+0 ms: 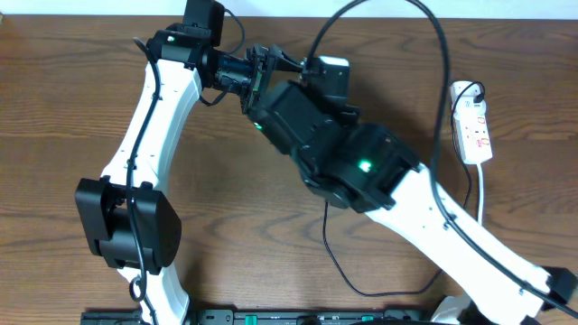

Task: Plug charger to phone and switch on socket
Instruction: 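Close the right gripper on the phone's lower edge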

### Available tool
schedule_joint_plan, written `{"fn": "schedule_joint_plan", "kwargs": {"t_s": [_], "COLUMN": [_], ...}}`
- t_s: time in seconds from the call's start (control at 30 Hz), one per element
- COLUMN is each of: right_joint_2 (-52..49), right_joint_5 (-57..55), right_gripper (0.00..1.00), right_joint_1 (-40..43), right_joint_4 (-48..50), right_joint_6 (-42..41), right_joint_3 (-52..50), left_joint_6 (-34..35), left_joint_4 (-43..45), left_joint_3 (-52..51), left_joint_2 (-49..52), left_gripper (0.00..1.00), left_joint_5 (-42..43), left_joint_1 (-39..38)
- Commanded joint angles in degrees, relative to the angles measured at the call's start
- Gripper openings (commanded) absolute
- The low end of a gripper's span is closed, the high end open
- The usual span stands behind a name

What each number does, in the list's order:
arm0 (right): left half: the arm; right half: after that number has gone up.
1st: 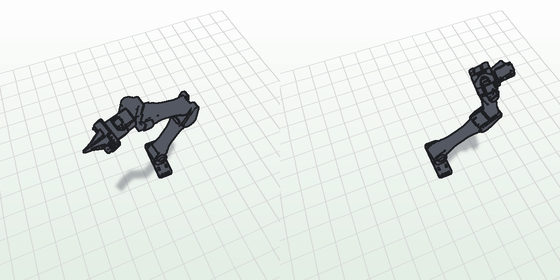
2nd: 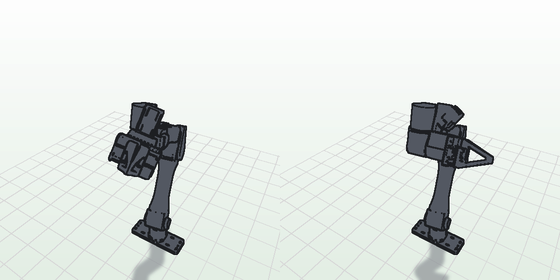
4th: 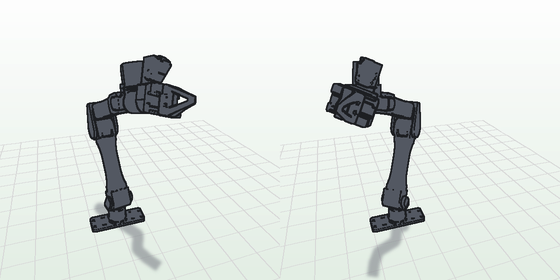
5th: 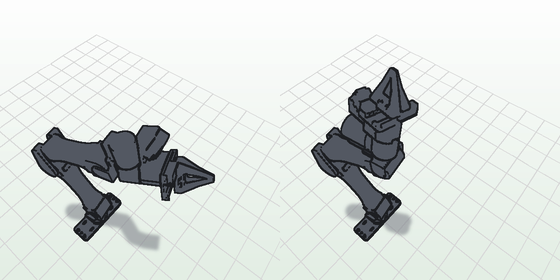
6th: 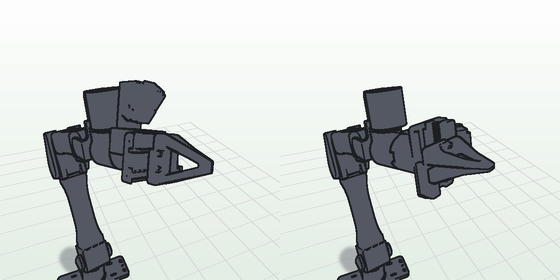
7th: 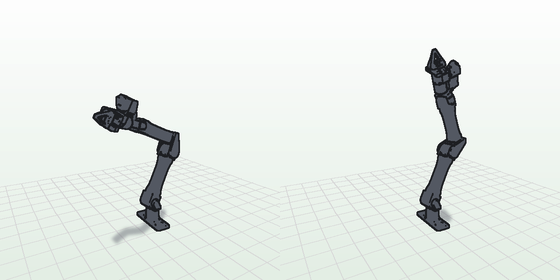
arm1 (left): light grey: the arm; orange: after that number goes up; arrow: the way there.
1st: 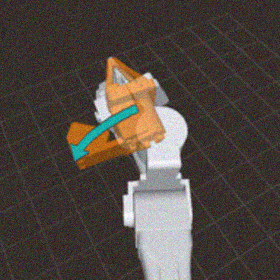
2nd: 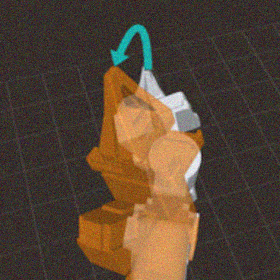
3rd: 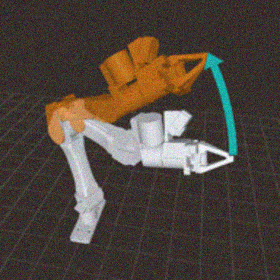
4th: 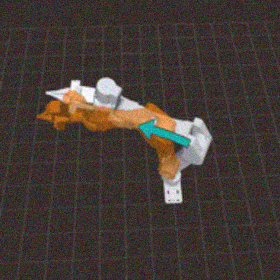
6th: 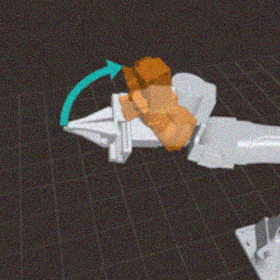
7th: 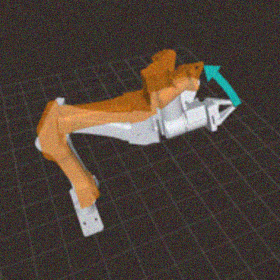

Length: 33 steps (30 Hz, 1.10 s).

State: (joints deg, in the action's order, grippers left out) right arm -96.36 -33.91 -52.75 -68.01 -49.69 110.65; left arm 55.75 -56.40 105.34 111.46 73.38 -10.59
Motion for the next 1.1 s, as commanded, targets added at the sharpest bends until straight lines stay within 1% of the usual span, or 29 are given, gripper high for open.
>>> {"fn": "schedule_joint_plan", "kwargs": {"t_s": [0.0, 0.1, 0.17, 0.23, 0.37, 0.5, 0.63, 0.83, 1.07], "right_joint_2": [-1.4, -2.2, -2.3, -2.2, -2.2, -2.2, -2.2, -2.2, -2.2], "right_joint_5": [-3.7, -3.7, -3.7, -3.7, -3.1, -3.1, -2.3, 1.2, 2.9], "right_gripper": [0.71, 0.64, 0.57, 0.53, 0.47, 0.46, 0.39, 0.36, 0.34], "right_joint_1": [-0.5, -0.2, 0.2, 0.5, 0.7, 1.0, 2.1, 3.7, 3.7], "right_joint_4": [0.7, 1.2, 1.3, 1.4, 1.4, 1.4, 1.4, 1.4, 2.0], "right_joint_6": [-2.6, -2.6, -2.6, -2.6, -2.6, -2.5, -2.6, -2.6, -2.6], "right_joint_3": [1.2, 1.2, 1.2, 1.2, 1.2, 1.2, 1.2, 1.2, 1.2], "left_joint_6": [0.5, 0.5, 0.5, 0.5, 0.5, 0.5, 0.5, 0.5, 0.5], "left_joint_4": [0.1, 0.1, 0.1, 0.1, 0.1, 0.1, 0.1, 0.1, 0.1], "left_joint_3": [0.6, 0.6, 0.6, 0.6, 0.6, 0.6, 0.6, 0.6, 0.6], "left_joint_2": [-0.8, -0.8, -0.8, -0.8, -0.8, -0.8, -0.8, -0.8, -0.8], "left_gripper": [0.69, 0.69, 0.69, 0.69, 0.69, 0.69, 0.69, 0.69, 0.69], "left_joint_5": [2.1, 2.1, 2.1, 2.1, 2.4, 4.5, 4.9, 5.7, 5.7], "left_joint_1": [0.3, 0.3, 0.3, 0.3, 0.3, 0.3, 0.3, 0.3, 0.3]}}
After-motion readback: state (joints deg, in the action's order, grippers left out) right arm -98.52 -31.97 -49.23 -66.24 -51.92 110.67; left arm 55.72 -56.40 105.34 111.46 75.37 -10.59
